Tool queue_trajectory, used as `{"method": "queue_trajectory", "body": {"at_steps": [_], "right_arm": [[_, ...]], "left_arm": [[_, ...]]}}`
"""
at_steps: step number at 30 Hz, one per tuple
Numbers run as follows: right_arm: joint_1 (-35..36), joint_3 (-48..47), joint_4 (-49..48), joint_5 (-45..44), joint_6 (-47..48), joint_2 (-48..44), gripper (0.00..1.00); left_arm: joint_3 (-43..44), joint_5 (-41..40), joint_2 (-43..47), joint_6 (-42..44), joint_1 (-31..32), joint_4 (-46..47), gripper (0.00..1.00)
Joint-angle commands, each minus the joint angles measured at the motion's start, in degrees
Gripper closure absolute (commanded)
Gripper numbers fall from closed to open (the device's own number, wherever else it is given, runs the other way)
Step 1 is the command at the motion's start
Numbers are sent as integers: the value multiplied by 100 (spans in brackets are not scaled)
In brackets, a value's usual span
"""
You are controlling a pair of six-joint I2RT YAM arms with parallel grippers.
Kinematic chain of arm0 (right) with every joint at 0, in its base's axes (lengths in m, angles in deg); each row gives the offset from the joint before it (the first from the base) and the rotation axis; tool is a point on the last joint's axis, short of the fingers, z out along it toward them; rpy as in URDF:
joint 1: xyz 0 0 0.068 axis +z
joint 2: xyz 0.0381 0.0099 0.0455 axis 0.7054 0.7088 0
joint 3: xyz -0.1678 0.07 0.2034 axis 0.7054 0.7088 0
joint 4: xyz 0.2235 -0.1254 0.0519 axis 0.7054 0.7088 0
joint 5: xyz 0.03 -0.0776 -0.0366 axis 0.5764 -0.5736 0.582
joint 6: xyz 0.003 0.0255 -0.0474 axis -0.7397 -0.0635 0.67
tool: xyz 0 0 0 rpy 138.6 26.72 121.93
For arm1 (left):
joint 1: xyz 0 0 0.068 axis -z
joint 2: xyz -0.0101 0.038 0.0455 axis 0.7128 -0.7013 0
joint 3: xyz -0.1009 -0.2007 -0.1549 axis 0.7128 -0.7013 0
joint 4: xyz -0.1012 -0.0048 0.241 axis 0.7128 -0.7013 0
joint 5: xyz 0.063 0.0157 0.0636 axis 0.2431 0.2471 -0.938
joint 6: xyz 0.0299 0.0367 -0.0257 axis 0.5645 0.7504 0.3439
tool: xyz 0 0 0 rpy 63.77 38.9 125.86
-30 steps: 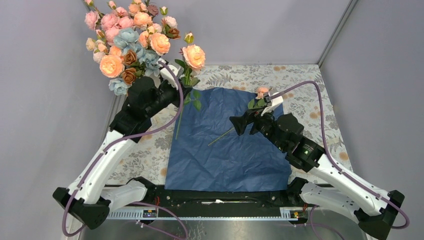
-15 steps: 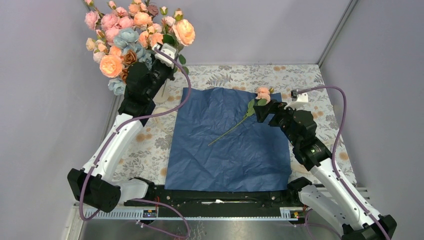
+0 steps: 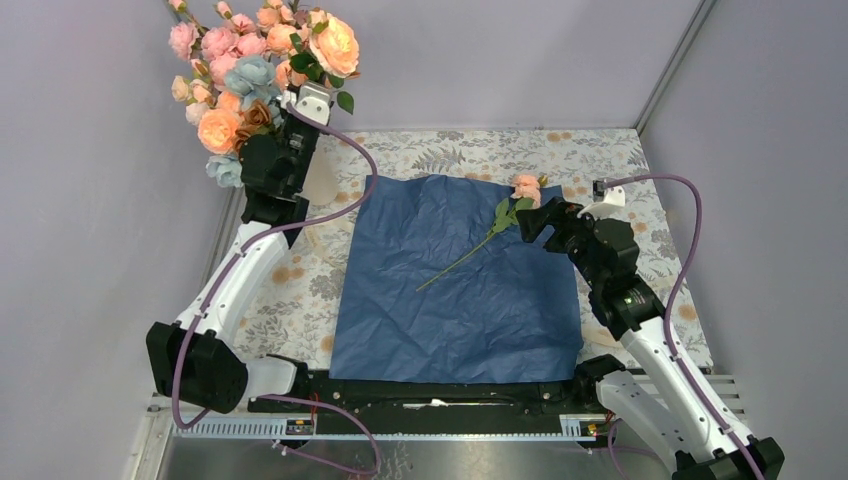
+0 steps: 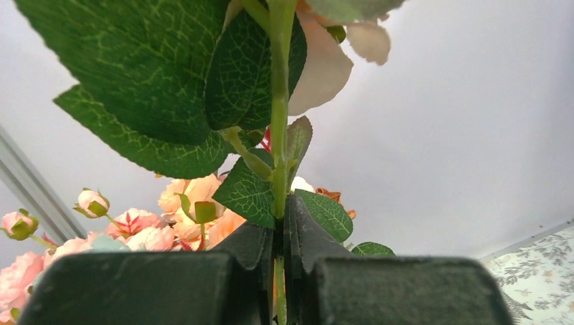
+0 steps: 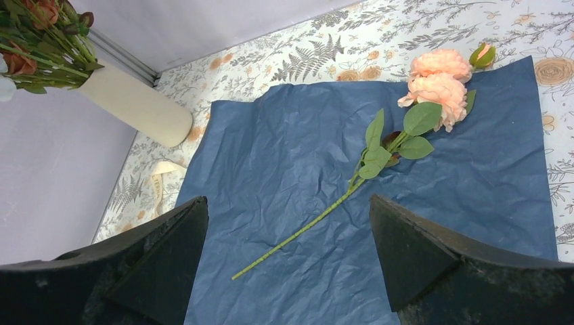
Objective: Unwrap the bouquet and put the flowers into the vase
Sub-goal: Insert the fake flower into the vase.
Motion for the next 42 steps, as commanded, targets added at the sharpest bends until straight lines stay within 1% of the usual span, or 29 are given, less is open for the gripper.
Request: {"method": "queue_trajectory", "body": {"at_steps": [1,5,10,13,23,35,42], "right_arm": [[-92,18,-235,161,-154,-91,6],[-124,40,-231,161,-220,-124,6],[-146,83,-232,161,-289,-203,7],[-168,95,-236,308,-322,-214,7],[-199,77,-236,388,-391,-187,8],[-226,103,-229,455,-438,-179,8],[-239,126,-230,476,-447,-204,8]], "left_arm": [[-217,-162,143,185,-135,953,100],[-331,-126,175,232,-207,1048,100],[-595,-138,206,334,-278,1379,100],[-630,-73,195,340,-305,1343,100],[-839,32,167,161,-354,1386,100],[-997,17,-73,447,-354,1184,100],[-1032,-42,-295,477,-354,1165,100]]}}
